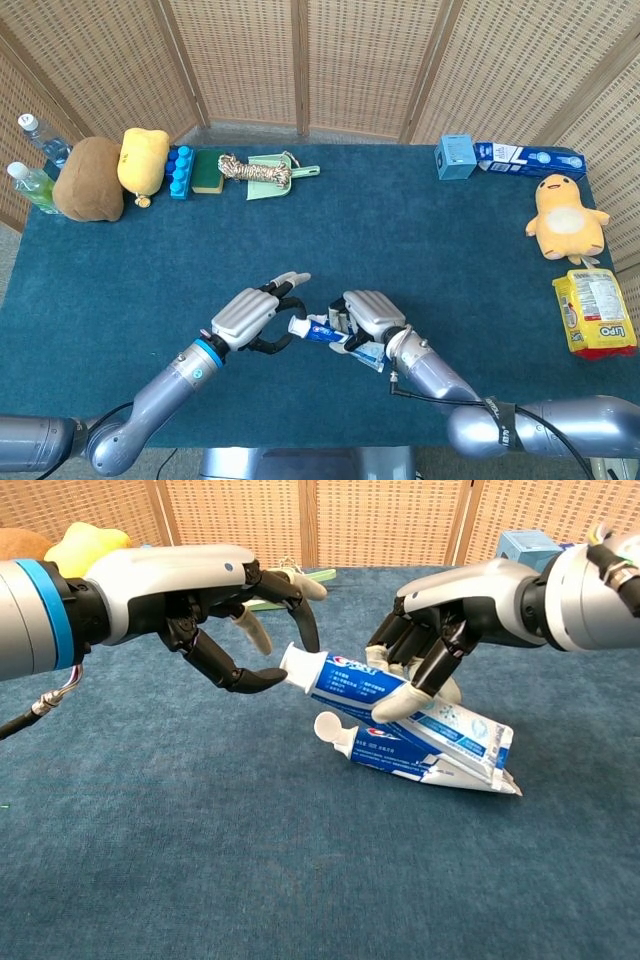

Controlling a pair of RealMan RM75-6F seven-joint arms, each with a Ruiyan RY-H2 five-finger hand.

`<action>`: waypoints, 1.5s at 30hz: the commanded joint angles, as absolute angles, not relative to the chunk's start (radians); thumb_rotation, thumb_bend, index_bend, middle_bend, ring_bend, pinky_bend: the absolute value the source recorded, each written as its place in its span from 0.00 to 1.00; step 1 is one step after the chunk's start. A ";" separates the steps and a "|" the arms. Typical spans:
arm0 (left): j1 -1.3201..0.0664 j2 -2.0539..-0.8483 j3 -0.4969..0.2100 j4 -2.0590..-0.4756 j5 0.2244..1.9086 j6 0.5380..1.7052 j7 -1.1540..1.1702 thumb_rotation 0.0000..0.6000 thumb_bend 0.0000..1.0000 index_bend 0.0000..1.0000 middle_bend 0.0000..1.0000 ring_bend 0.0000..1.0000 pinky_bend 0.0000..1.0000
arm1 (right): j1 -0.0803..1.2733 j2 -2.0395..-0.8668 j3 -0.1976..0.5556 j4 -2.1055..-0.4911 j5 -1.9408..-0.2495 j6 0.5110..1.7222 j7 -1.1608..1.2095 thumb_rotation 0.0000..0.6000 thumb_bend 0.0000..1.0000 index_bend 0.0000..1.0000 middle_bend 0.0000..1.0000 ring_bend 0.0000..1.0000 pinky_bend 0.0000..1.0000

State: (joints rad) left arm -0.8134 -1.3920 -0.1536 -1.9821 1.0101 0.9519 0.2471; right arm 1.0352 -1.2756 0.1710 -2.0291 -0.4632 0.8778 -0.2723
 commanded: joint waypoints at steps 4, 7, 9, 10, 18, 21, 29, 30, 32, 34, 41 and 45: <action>-0.816 -1.396 -0.154 -1.978 1.010 0.954 0.248 1.00 0.38 0.39 0.04 0.00 0.25 | 1.027 -1.259 0.185 -2.032 -0.456 0.845 -0.225 1.00 0.51 0.82 0.70 0.66 0.67; -0.817 -1.399 -0.154 -1.975 1.010 0.958 0.249 1.00 0.38 0.40 0.04 0.00 0.25 | 1.019 -1.243 0.191 -2.030 -0.461 0.828 -0.197 1.00 0.52 0.82 0.70 0.66 0.67; -0.818 -1.400 -0.154 -1.973 1.010 0.959 0.250 1.00 0.38 0.41 0.04 0.00 0.25 | 1.010 -1.232 0.201 -2.033 -0.465 0.806 -0.164 1.00 0.52 0.82 0.70 0.66 0.67; -0.819 -1.401 -0.154 -1.972 1.009 0.959 0.251 1.00 0.38 0.42 0.04 0.00 0.25 | 1.007 -1.228 0.203 -2.032 -0.470 0.798 -0.156 1.00 0.52 0.82 0.70 0.66 0.68; -0.822 -1.402 -0.157 -1.969 1.003 0.964 0.254 1.00 0.38 0.47 0.05 0.00 0.26 | 0.983 -1.201 0.223 -2.020 -0.498 0.756 -0.074 1.00 0.53 0.82 0.71 0.67 0.68; -0.823 -1.402 -0.156 -1.969 1.002 0.965 0.255 1.00 0.38 0.48 0.05 0.00 0.26 | 0.970 -1.199 0.238 -2.018 -0.504 0.748 -0.032 1.00 0.54 0.82 0.71 0.67 0.68; -0.819 -1.402 -0.153 -1.968 1.006 0.969 0.249 1.00 0.38 0.49 0.05 0.00 0.26 | 0.941 -1.184 0.272 -2.000 -0.523 0.698 0.073 1.00 0.55 0.83 0.72 0.69 0.70; -0.818 -1.401 -0.152 -1.968 1.006 0.969 0.247 1.00 0.38 0.49 0.05 0.00 0.26 | 0.935 -1.183 0.278 -1.997 -0.524 0.697 0.090 1.00 0.56 0.83 0.72 0.69 0.70; -0.817 -1.400 -0.152 -1.968 1.008 0.970 0.245 1.00 0.38 0.49 0.05 0.00 0.26 | 0.931 -1.180 0.281 -1.992 -0.530 0.692 0.103 1.00 0.56 0.83 0.73 0.70 0.71; -0.815 -1.399 -0.151 -1.968 1.010 0.971 0.242 1.00 0.38 0.49 0.05 0.00 0.26 | 0.925 -1.177 0.288 -1.990 -0.533 0.685 0.126 1.00 0.56 0.83 0.73 0.71 0.71; -0.808 -1.394 -0.146 -1.972 1.023 0.974 0.235 1.00 0.38 0.49 0.05 0.00 0.26 | 0.918 -1.170 0.294 -1.967 -0.532 0.669 0.167 1.00 0.57 0.83 0.73 0.72 0.72; -0.805 -1.389 -0.145 -1.975 1.029 0.976 0.232 1.00 0.38 0.49 0.05 0.00 0.26 | 0.915 -1.170 0.298 -1.956 -0.529 0.665 0.189 1.00 0.58 0.83 0.74 0.72 0.73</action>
State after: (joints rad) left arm -0.8048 -1.3892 -0.1450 -1.9747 1.0290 0.9758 0.2316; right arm 0.9164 -1.1705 0.2956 -1.9594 -0.5307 0.6674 0.1839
